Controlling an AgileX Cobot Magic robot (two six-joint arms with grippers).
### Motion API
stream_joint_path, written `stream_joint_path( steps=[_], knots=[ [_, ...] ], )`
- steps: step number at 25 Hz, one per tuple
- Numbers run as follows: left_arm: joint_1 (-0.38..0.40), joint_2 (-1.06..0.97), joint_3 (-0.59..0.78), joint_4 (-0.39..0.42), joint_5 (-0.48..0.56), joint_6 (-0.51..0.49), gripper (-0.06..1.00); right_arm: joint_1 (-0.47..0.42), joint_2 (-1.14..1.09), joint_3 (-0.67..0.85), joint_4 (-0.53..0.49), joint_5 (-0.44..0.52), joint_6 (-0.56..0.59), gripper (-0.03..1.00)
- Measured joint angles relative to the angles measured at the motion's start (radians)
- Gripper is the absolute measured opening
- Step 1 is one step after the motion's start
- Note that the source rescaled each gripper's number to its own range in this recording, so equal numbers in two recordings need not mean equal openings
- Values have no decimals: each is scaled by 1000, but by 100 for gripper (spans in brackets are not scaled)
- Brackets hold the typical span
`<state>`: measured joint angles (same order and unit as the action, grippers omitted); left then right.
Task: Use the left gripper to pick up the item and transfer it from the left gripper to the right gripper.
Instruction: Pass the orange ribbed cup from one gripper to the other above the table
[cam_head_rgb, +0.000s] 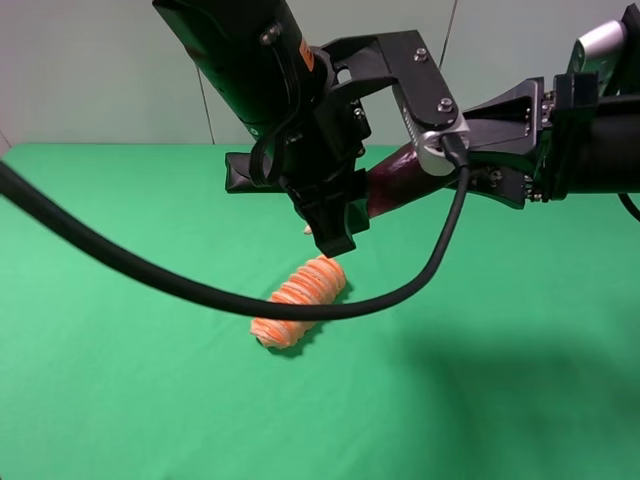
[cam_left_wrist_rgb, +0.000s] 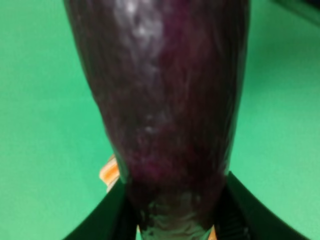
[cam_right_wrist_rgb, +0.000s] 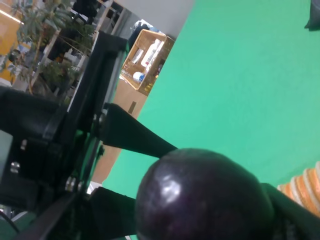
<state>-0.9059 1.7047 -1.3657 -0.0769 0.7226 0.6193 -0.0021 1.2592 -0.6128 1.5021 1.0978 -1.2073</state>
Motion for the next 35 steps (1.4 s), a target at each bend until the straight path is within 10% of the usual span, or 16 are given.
stream_joint_path(
  steps=[5,24,26,30,35],
  knots=[
    [0,0,0,0,1,0,0,0,0,0,7,-1,-20,1],
    [0,0,0,-6,1,-14,0,0,0,0,4,-2,-24,1],
    [0,0,0,-18,1,-35,15,0,0,-1,-3,-2,-24,1],
    [0,0,0,-24,0,-102,82,0,0,-1,-13,-2,-24,1],
    [0,0,0,-12,4,-123,98,0,0,-1,-20,-2,-21,1]
  ],
)
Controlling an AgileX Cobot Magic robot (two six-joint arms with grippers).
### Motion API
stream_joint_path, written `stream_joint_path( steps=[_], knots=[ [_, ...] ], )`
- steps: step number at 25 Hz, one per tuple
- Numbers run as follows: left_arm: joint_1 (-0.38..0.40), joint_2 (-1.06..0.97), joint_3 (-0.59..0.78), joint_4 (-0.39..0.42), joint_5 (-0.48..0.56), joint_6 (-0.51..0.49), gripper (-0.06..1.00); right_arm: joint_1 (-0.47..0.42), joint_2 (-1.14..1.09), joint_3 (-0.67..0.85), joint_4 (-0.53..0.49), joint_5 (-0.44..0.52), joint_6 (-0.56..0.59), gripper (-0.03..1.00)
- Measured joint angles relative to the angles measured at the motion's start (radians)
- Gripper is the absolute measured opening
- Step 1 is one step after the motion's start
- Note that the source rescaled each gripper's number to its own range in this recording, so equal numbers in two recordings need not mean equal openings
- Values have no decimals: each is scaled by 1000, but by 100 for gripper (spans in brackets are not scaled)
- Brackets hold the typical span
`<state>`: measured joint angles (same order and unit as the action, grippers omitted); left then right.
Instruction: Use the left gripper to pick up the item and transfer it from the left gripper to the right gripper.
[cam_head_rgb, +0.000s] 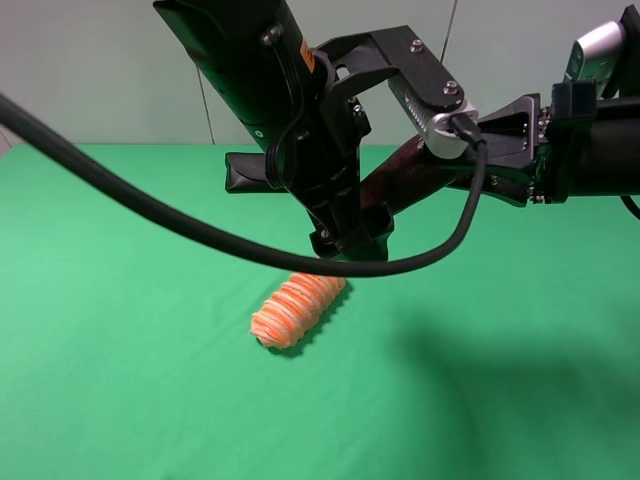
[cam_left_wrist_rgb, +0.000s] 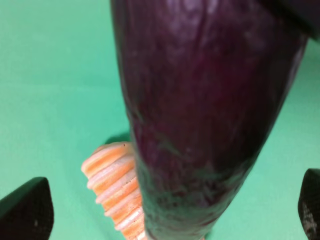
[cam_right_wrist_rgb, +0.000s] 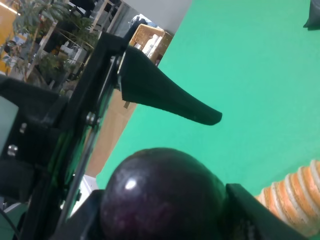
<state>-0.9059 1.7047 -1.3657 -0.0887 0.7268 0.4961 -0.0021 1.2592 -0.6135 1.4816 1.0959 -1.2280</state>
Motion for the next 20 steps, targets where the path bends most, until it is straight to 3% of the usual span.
stream_joint_path(
  steps=[20],
  knots=[
    [0,-54,0,26,105,-6,100,0,0,0,-33,-27,11,1]
  ],
)
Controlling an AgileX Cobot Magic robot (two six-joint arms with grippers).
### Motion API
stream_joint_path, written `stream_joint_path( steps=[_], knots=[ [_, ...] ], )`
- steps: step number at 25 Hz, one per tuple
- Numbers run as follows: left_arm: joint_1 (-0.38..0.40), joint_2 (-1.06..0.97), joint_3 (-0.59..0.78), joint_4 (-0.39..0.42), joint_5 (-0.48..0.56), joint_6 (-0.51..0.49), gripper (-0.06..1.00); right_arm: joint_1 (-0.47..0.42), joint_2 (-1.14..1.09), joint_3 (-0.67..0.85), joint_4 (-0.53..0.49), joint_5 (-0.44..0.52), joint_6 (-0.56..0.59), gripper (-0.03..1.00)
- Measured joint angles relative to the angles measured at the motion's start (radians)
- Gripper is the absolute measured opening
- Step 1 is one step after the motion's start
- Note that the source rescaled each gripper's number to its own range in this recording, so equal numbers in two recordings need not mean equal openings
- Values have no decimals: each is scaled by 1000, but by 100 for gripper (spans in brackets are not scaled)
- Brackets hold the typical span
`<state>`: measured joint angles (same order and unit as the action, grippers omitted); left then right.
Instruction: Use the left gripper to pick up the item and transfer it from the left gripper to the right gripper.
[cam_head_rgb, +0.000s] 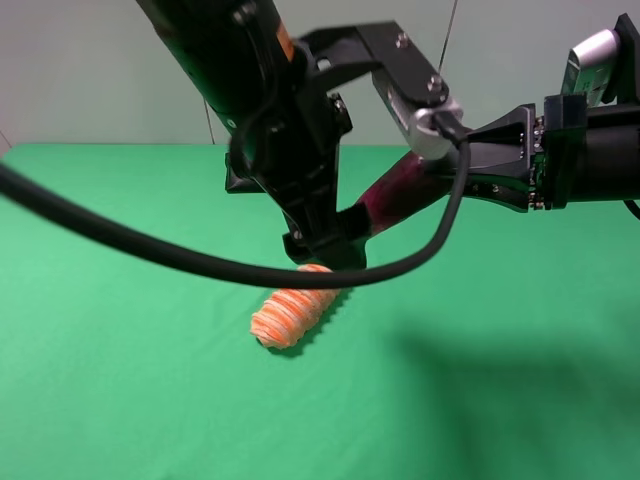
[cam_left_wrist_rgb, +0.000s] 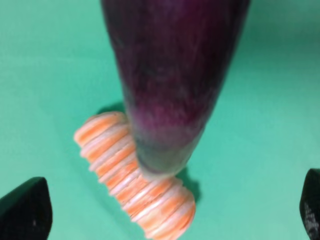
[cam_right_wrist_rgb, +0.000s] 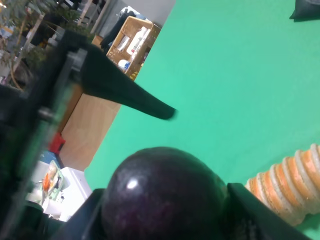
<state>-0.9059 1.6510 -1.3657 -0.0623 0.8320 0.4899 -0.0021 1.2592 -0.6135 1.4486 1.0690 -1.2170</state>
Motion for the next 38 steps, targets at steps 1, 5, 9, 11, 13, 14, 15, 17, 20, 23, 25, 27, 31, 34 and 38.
stream_joint_path(
  steps=[1,5,9,11,13,14,15,17,20,23,25,27,31,34,38],
  knots=[
    [0,-16,0,11,11,-6,100,0,0,0,0,-5,0,1],
    [0,-66,0,87,71,-80,100,0,0,0,-10,-18,0,1],
    [0,-111,0,148,151,-132,100,0,0,0,-18,-19,0,1],
    [0,-129,0,166,186,-140,100,0,0,0,-21,-21,0,1],
    [0,-151,11,170,205,-146,100,0,0,0,-23,-21,2,1],
    [0,-164,22,172,207,-149,100,0,0,0,-23,-22,3,1],
    [0,-176,38,172,208,-152,100,0,0,0,-25,-22,4,1],
    [0,-206,75,183,214,-160,100,0,0,0,-30,-22,5,1],
    [0,-256,142,197,222,-182,100,0,0,0,-37,-23,11,1],
    [0,-319,203,212,222,-222,100,0,0,0,-44,-29,12,1],
    [0,-367,243,220,222,-258,100,0,0,0,-46,-34,12,1],
    [0,-424,287,223,222,-299,100,0,0,0,-47,-38,12,1],
    [0,-546,369,232,227,-410,100,0,0,0,-49,-40,12,1],
    [0,-650,438,245,232,-509,100,0,0,0,-49,-40,13,1],
    [0,-809,518,245,241,-629,100,0,0,0,-53,-40,14,1]
  ],
)
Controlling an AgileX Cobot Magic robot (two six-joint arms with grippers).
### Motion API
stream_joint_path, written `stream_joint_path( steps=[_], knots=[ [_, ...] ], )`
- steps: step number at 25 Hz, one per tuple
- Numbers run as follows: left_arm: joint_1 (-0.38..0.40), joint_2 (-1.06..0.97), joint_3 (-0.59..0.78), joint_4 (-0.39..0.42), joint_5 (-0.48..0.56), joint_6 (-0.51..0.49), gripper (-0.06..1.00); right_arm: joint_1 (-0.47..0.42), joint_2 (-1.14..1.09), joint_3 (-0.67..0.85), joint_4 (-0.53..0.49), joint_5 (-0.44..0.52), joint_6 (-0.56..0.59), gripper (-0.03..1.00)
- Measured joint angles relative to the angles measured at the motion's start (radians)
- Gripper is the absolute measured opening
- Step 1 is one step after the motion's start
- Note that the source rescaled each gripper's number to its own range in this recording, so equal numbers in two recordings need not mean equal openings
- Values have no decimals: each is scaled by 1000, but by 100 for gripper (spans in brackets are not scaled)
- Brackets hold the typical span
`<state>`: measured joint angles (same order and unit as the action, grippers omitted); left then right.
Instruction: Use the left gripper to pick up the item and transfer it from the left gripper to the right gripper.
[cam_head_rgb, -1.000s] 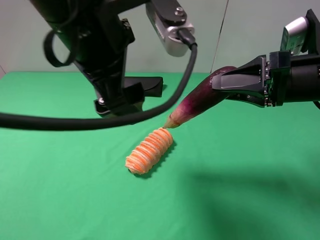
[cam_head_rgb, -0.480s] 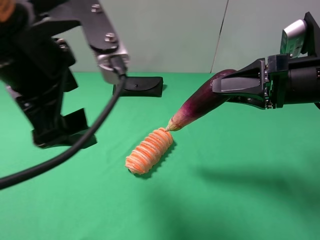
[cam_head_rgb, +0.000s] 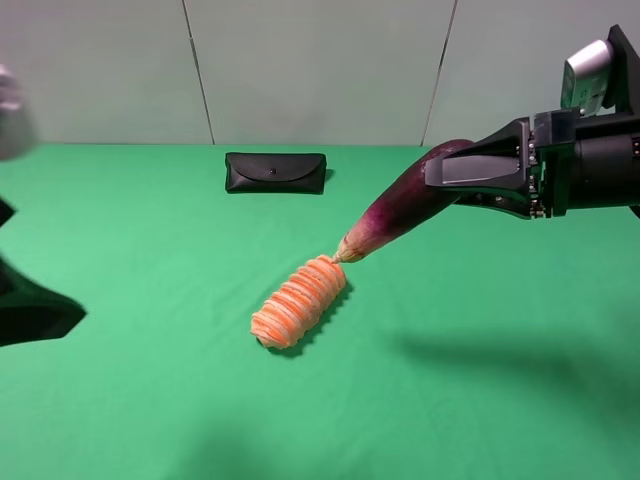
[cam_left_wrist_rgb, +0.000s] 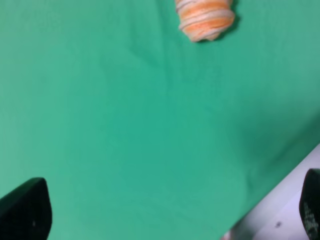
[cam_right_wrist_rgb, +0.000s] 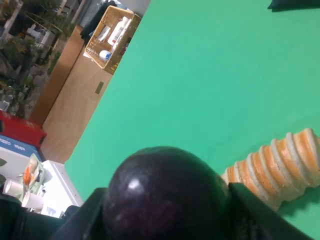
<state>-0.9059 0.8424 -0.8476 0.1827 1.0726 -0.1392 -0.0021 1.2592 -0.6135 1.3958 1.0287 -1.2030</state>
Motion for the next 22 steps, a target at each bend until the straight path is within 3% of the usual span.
stream_joint_path(
  steps=[7,13,22],
  knots=[
    [0,-279,109,0,108,-96,100,0,0,0,-4,-1,5,1],
    [0,-501,221,-3,108,-100,100,0,0,0,-19,-7,8,1],
    [0,-742,363,-74,8,-74,100,0,0,0,-29,-56,14,1]
  ],
)
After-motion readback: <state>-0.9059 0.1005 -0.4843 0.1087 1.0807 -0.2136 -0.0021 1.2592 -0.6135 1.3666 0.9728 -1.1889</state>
